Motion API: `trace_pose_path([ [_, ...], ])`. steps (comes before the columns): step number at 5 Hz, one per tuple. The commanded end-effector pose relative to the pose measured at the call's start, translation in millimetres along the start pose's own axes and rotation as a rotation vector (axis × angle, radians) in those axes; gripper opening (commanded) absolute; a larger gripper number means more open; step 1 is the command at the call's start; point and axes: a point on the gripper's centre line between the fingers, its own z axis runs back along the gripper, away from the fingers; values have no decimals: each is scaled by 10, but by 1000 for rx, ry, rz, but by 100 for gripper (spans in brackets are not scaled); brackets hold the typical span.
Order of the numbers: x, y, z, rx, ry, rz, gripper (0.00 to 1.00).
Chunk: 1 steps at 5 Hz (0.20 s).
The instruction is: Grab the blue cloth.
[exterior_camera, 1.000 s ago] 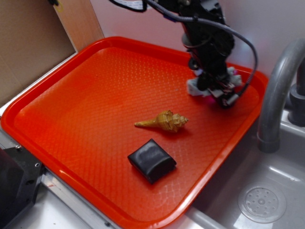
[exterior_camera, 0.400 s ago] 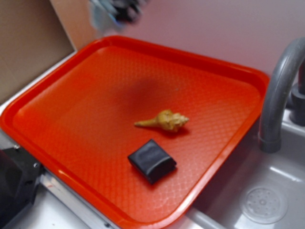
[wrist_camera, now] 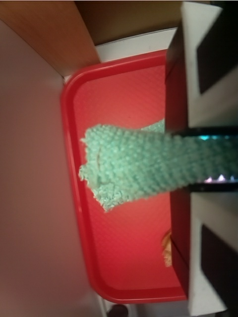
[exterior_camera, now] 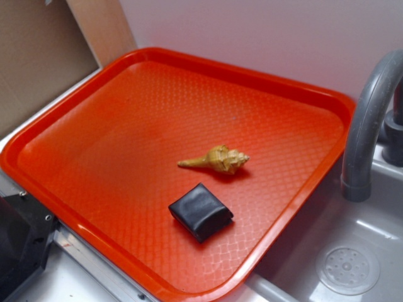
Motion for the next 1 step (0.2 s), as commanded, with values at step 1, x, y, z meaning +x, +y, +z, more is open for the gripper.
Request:
trace_pose_path([
  [1, -204, -211, -63, 66, 4, -39, 0],
])
